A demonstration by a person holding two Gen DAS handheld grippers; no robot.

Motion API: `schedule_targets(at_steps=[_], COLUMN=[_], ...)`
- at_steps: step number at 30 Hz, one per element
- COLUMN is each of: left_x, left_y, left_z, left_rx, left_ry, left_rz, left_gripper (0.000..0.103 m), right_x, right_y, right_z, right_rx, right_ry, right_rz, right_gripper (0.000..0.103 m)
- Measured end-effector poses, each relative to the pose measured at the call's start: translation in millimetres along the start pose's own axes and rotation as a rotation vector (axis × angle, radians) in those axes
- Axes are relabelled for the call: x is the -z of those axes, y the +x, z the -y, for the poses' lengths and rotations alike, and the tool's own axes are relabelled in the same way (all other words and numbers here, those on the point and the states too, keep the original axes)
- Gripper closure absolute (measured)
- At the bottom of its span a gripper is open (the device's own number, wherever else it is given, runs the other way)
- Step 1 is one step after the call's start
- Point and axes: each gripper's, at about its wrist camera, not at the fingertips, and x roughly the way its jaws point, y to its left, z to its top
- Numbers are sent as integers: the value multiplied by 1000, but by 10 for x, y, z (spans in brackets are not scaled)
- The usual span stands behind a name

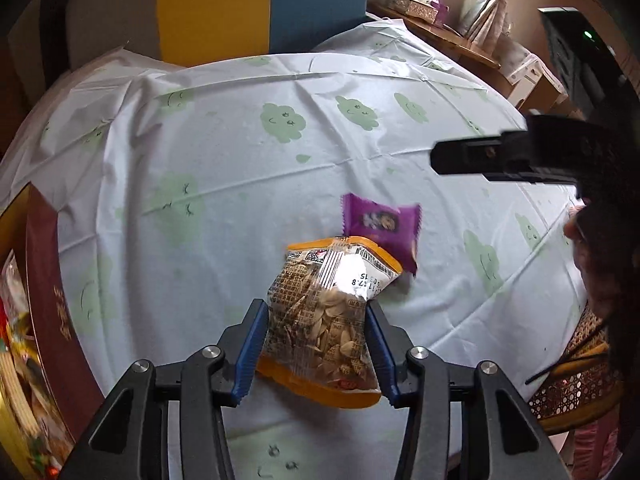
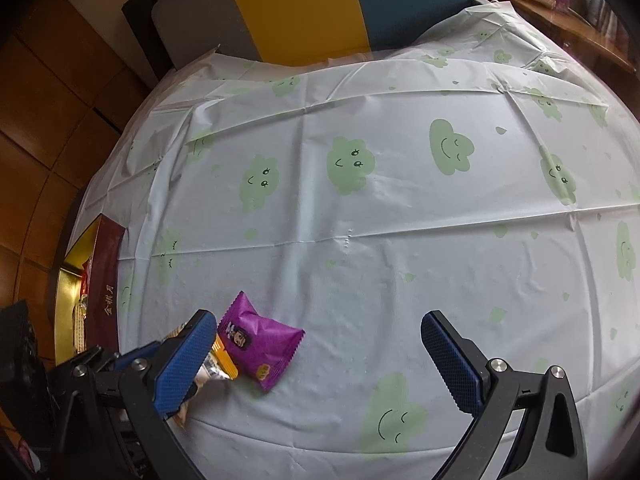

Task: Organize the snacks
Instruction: 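Lift the nut bag with the left tool while the right tool approaches the purple pack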

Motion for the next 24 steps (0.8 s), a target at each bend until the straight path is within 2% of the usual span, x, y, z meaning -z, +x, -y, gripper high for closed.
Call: schedule_targets(at_steps=[3, 6, 9, 13, 20, 24], left_x=[88, 146, 230, 243, 90, 71], left_y=[-1, 16, -56, -186, -26, 141], left_z=[79, 176, 220, 257, 267, 275], left_rx=[27, 51, 74, 25, 7, -6], left_ry=[20, 35, 45, 110, 159, 164], left_rz=[-10, -7, 7, 55, 62, 29], left_gripper=[53, 51, 40, 27, 26, 25], right_x=[20, 39, 48, 36, 20, 1], right_y=[7, 18, 35, 49, -10, -33], right_z=[-76, -133, -149, -75, -18, -9], right_rx=[12, 26, 53, 68, 61, 33], right_ry=[-47, -87, -106, -73, -35, -16], right_rz=[9, 16, 18, 11, 28, 32], right_gripper=[1, 7, 14, 16, 16, 16])
